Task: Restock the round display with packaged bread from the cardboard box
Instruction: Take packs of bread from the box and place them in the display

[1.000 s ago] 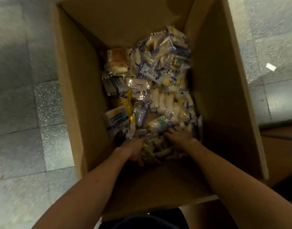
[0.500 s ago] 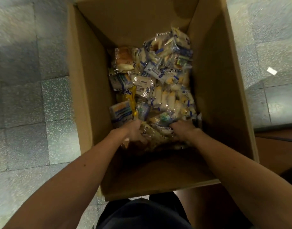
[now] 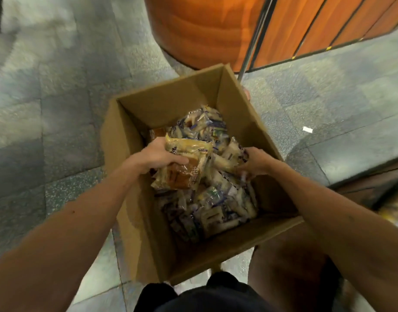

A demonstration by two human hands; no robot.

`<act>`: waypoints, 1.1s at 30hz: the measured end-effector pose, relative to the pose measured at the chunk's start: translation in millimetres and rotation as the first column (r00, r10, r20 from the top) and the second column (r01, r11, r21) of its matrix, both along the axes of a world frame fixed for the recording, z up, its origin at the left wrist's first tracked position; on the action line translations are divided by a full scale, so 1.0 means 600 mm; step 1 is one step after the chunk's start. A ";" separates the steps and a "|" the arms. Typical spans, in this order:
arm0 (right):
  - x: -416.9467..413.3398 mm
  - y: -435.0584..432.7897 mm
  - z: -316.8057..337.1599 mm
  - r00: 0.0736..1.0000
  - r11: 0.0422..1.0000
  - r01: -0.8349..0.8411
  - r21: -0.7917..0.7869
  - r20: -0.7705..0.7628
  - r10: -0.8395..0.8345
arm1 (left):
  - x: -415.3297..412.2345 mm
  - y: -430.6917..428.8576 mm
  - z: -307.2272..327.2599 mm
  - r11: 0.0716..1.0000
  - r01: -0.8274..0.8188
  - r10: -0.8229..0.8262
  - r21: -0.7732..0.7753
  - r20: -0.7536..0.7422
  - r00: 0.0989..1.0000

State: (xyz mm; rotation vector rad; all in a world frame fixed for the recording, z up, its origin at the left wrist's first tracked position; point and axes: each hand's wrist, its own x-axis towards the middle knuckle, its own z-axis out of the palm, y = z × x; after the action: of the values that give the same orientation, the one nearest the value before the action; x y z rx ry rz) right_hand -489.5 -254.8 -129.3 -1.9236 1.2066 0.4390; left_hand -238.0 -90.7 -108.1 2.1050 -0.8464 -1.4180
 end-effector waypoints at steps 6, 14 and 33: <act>-0.059 0.085 0.134 0.990 0.984 0.132 -0.121 0.059 -0.126 | 0.004 0.011 0.099 0.973 0.217 -0.206 -0.077 0.126 0.970; -0.208 0.221 0.279 0.964 0.906 0.248 -0.343 -0.008 -0.266 | -0.096 -0.014 0.205 0.788 0.615 -0.568 -0.030 0.347 0.746; -0.762 0.784 0.321 -0.016 0.136 0.952 0.274 0.487 -0.873 | -0.757 0.156 0.327 0.289 0.907 -0.956 -0.307 -0.044 0.289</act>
State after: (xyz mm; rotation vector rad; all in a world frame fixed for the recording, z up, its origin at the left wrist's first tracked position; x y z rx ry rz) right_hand -946.4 215.7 63.3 -0.7244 1.7798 -0.9551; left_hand -692.3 2.9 88.0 1.0859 -2.2779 -1.8680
